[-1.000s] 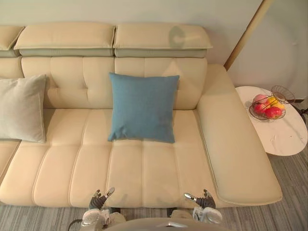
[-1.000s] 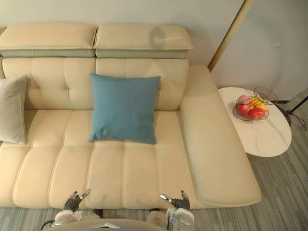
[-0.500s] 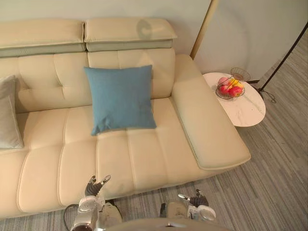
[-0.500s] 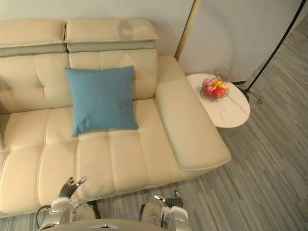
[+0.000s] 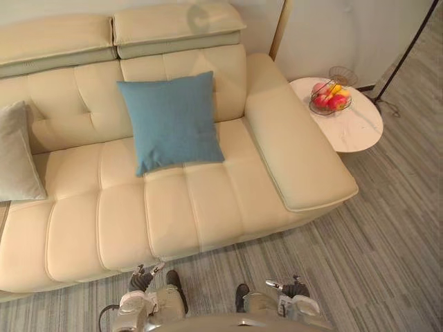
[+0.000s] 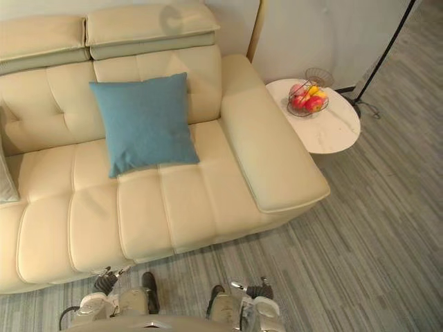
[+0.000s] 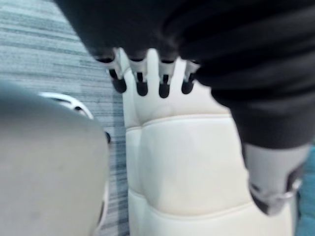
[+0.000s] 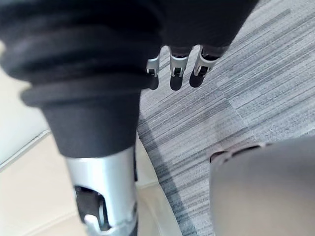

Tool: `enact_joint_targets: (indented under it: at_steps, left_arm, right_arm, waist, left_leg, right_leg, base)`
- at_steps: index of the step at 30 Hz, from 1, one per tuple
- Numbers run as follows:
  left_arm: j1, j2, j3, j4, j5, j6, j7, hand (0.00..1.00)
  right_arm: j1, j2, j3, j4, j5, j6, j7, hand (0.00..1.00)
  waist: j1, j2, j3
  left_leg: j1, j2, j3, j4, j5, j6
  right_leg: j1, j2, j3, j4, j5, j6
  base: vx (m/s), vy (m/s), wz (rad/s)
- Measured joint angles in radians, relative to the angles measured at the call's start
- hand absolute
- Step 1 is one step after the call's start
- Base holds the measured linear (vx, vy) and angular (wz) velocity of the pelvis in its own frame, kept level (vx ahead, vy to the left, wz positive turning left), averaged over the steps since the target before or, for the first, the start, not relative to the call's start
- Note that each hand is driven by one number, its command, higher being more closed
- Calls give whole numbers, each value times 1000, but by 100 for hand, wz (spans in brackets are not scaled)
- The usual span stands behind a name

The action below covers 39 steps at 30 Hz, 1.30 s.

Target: Pick up cushions and gather them together orderly.

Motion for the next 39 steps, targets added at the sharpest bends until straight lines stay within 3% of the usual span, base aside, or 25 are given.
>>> enact_joint_targets:
  at_steps: [6, 13, 15, 17, 19, 20, 21, 26, 27, 28, 29, 30, 31, 32, 33, 34, 35, 37, 39]
  left_arm:
    - [-3, 5, -3, 64, -1, 7, 0, 0]
    - [-6, 21, -42, 84, 24, 18, -5, 0]
    - [-13, 22, -41, 85, 27, 19, -8, 0]
    - [-21, 21, -41, 84, 42, 19, -9, 0]
    - [-25, 7, -44, 85, 41, 19, -9, 0]
    - [-26, 3, -44, 86, 41, 19, -9, 0]
    - [-33, -1, -45, 89, 42, 19, -9, 0]
    - [-64, 23, -43, 94, 51, 19, -9, 0]
    - [-64, 22, -46, 94, 57, 19, -9, 0]
    - [-68, 21, -48, 93, 59, 19, -9, 0]
    - [-74, 21, -59, 93, 59, 19, -9, 0]
    - [-81, 16, -65, 94, 59, 19, -8, 0]
    - [-78, 15, -71, 95, 59, 20, -8, 0]
    - [-65, 14, -81, 95, 59, 20, -8, 0]
    - [-63, 17, -88, 95, 59, 20, -6, 0]
    - [-63, 20, -89, 95, 59, 20, -4, 0]
    - [-63, 26, -91, 96, 59, 20, -2, 0]
    - [-79, 22, -110, 95, 59, 20, -1, 0]
    - [-86, 17, -126, 96, 59, 20, -1, 0]
  right_arm:
    - [-1, -4, -32, 34, 2, 3, 4, 0]
    - [3, 0, -48, 61, 10, 1, 4, 0]
    - [1, -1, -53, 68, 13, 1, 4, 0]
    - [-1, -5, -52, 72, 15, 1, 4, 0]
    - [-5, -14, -52, 72, 20, 0, 4, 0]
    - [-5, -17, -52, 72, 20, 0, 4, 0]
    - [-7, -18, -52, 69, 21, 0, 4, 0]
    - [-16, 14, -25, 28, 22, 1, 3, 0]
    - [-30, 16, -20, 27, 22, 2, 3, 0]
    - [-34, 17, -21, 24, 27, 1, 3, 0]
    - [-39, 14, -20, 22, 30, 1, 4, 0]
    - [-45, 5, -20, 23, 29, 1, 3, 0]
    - [-49, 1, -21, 23, 30, 0, 3, 0]
    - [-54, -8, -20, 21, 30, -2, 2, 0]
    - [-60, -19, -2, 26, 30, -1, 2, 0]
    - [-60, -23, 5, 26, 30, -2, 2, 0]
    - [-63, -28, 8, 29, 32, -6, 2, 0]
    - [-76, -47, 7, 37, 32, -14, 0, 0]
    - [-79, -52, -3, 33, 48, -16, -1, 0]
  waist:
    - [-15, 8, -30]
    - [-24, -5, -51]
    - [-15, -9, -48]
    - [-16, -9, -47]
    - [-20, 6, -47]
    - [-19, 9, -47]
    - [-20, 21, -47]
    - [-20, -25, -10]
    - [-21, -26, -10]
    - [-20, -21, -7]
    - [-19, -14, -4]
    - [-18, 0, 8]
    - [-19, 7, 12]
    - [-22, 18, 19]
    - [-27, 20, 19]
    - [-29, 17, 19]
    - [-38, 18, 24]
    - [-51, 38, 22]
    - [-53, 67, 25]
  left_leg:
    - [110, -78, 28, -212, 28, -1]
    - [176, -77, 41, -207, 29, 0]
    - [163, -65, 54, -110, -14, 5]
    - [117, -55, -74, 36, -72, 30]
    - [84, -53, -212, 131, -157, 18]
    - [85, -53, -226, 135, -175, 13]
    - [87, -44, -210, 140, -227, 5]
    - [89, -25, 32, 186, -284, 21]
    - [88, -5, 127, 182, -282, 35]
    - [87, 3, 156, 182, -282, 36]
    - [103, 16, 221, 170, -275, 39]
    - [130, 32, 297, 164, -272, 37]
    - [141, 38, 323, 165, -272, 36]
    - [178, 44, 379, 154, -271, 34]
    - [223, 38, 433, 123, -265, 16]
    - [238, 32, 445, 108, -263, 5]
    - [262, 24, 450, 83, -251, -19]
    - [269, 23, 460, 56, -250, -30]
    - [275, 79, 505, 84, -297, -22]
  right_leg:
    - [45, -15, 58, -147, 72, 12]
    - [97, 8, 136, -207, 103, 15]
    - [96, 21, 197, -211, 123, 18]
    - [89, 29, 256, -209, 139, 26]
    - [55, 51, 339, -207, 157, 45]
    - [42, 58, 361, -206, 161, 49]
    - [9, 73, 415, -203, 175, 55]
    - [-98, 88, 483, -198, 263, 36]
    - [-128, 87, 435, -225, 312, -5]
    - [-146, 87, 372, -208, 308, -21]
    - [-187, 70, 166, -129, 268, -54]
    - [-204, 37, -59, -57, 198, -118]
    - [-204, 17, -131, -31, 177, -138]
    - [-200, -32, -287, 18, 137, -173]
    - [-190, -76, -399, 59, 115, -173]
    - [-185, -81, -416, 66, 111, -164]
    - [-188, -59, -398, 68, 105, -157]
    - [-223, -8, -332, 70, 88, -135]
    - [-237, 34, -324, 112, 27, -139]
  base:
    - [-55, 100, -25]
    - [63, 20, -37]
    - [104, 7, -79]
    - [129, -32, -96]
    - [53, 45, -113]
    - [-19, 136, -140]
    - [-53, 119, -110]
    - [-99, 112, -159]
    - [-108, 62, -159]
    - [-96, 29, -164]
    - [17, 20, -164]
    - [16, 18, -164]
    - [35, -13, -160]
    - [25, -93, -144]
    - [47, -127, -139]
    - [91, -161, -111]
    - [112, -204, -88]
    - [89, -170, -95]
    - [115, -184, -102]
